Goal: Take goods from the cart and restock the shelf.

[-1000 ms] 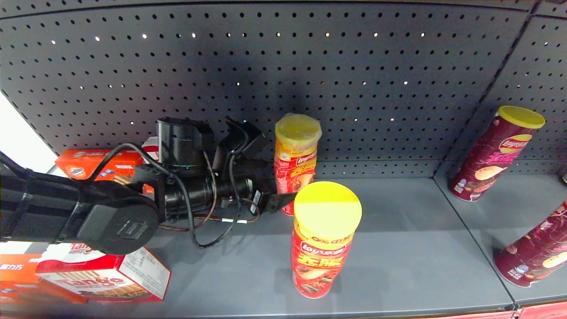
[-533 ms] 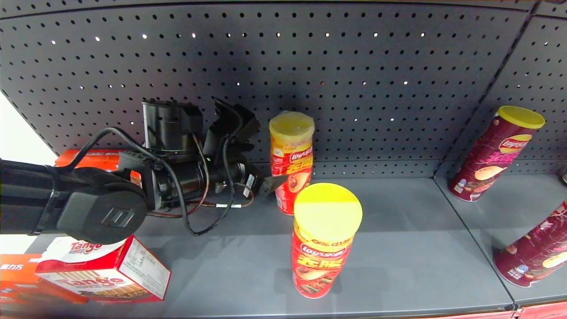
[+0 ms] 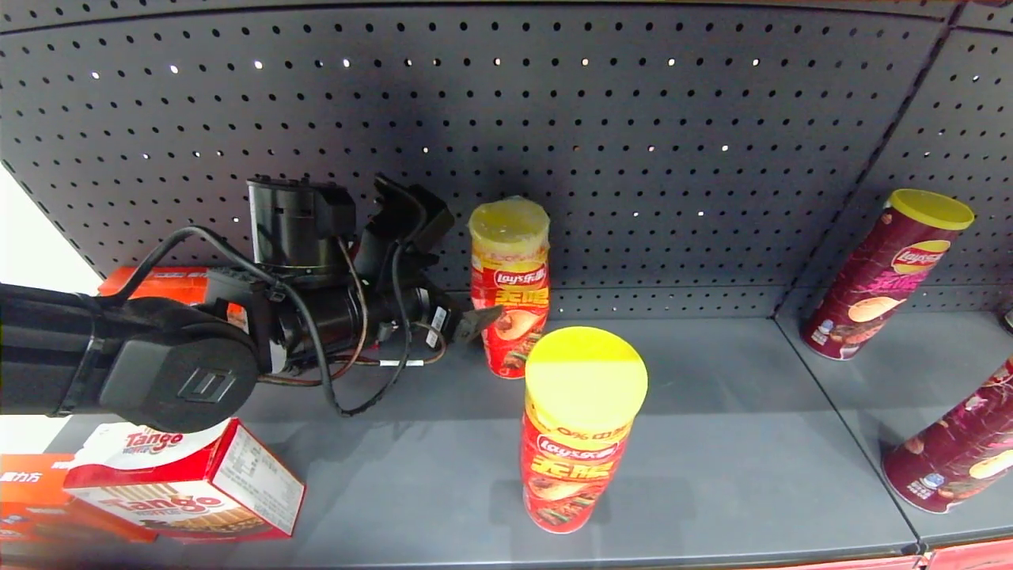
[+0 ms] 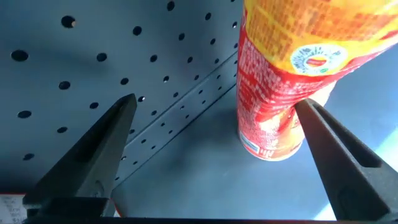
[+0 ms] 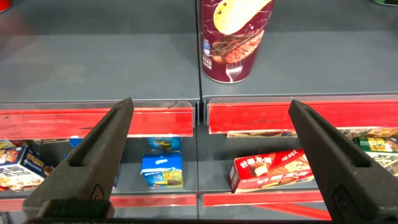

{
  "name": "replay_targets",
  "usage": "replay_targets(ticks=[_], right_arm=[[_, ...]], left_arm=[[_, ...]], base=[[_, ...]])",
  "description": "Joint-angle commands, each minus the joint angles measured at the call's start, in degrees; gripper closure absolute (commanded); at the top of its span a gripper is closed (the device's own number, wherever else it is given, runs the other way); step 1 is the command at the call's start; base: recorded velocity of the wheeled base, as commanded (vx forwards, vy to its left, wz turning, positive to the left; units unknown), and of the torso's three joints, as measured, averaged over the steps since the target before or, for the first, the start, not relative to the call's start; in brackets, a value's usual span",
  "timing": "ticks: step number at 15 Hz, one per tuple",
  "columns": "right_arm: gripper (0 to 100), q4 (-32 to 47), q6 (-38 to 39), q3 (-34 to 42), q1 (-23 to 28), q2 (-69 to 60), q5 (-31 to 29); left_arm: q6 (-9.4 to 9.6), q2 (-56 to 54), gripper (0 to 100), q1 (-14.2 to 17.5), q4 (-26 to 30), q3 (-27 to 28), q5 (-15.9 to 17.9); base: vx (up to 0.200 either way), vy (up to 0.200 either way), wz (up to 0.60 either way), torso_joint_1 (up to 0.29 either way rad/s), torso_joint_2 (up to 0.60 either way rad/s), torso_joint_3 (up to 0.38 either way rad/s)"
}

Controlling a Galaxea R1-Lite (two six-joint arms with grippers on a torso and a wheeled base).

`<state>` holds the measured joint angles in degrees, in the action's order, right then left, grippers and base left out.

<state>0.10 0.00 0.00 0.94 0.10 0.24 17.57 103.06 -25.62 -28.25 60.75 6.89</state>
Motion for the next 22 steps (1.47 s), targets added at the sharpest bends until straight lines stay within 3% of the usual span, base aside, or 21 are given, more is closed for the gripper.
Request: replay_targets(ticks=[1,7,9,10,11,22], right_arm=[[0,0.0,0.0,0.0,0.0,0.1,0.0],[0,0.0,0.0,0.0,0.0,0.1,0.0],[0,0.0,0.0,0.0,0.0,0.1,0.0],[0,0.1,0.0,0.0,0.0,0.1,0.0],[0,0.0,0.0,0.0,0.0,0.1,0.0],[0,0.0,0.0,0.0,0.0,0.1,0.0]], left_arm=[[-0.08,-0.1,0,0.1,-0.1,-0.3,-0.1],[0.01,-4.5,0,-0.2,-0.3,-5.6,-4.8],[2.03,-4.9,0,0.0,-0.3,-5.9,-7.2],[4.49,-4.8,0,0.2,-0.3,-6.2,-8.3],[4.93,-4.5,0,0.2,-0.3,-5.8,-8.9],[4.76,2.9,0,-1.9,-1.2,-0.3,-9.8]], base=[[0.0,0.0,0.0,0.0,0.0,0.0],[0.0,0.0,0.0,0.0,0.0,0.0],[0.0,0.0,0.0,0.0,0.0,0.0],[0.0,0.0,0.0,0.0,0.0,0.0],[0.0,0.0,0.0,0.0,0.0,0.0],[0.0,0.0,0.0,0.0,0.0,0.0]])
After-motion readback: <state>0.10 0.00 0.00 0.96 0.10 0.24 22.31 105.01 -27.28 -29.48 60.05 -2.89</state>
